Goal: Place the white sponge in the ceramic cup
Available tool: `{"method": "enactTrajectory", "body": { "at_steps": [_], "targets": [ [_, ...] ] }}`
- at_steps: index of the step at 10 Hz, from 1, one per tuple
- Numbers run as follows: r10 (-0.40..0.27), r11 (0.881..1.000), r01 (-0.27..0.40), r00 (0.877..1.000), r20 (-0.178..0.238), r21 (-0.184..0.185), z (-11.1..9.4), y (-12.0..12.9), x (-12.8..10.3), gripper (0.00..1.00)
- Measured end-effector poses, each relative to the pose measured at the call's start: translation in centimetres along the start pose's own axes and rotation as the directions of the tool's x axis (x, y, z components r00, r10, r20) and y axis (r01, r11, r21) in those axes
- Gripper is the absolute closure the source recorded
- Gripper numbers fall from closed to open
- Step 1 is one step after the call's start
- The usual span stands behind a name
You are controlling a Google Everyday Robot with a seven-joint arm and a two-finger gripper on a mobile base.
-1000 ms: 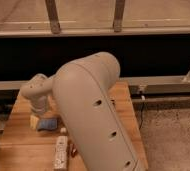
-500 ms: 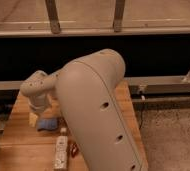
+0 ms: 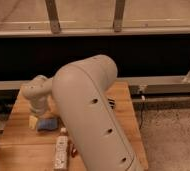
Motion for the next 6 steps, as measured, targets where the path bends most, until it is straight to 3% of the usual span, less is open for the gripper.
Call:
{"method": "enactTrajectory", "body": {
  "at_steps": [6],
  "targets": [
    [0.009,0.998,-0.009,1.0,-0.004,-0.063,2.7,0.7,0.0,0.2]
  ]
}}
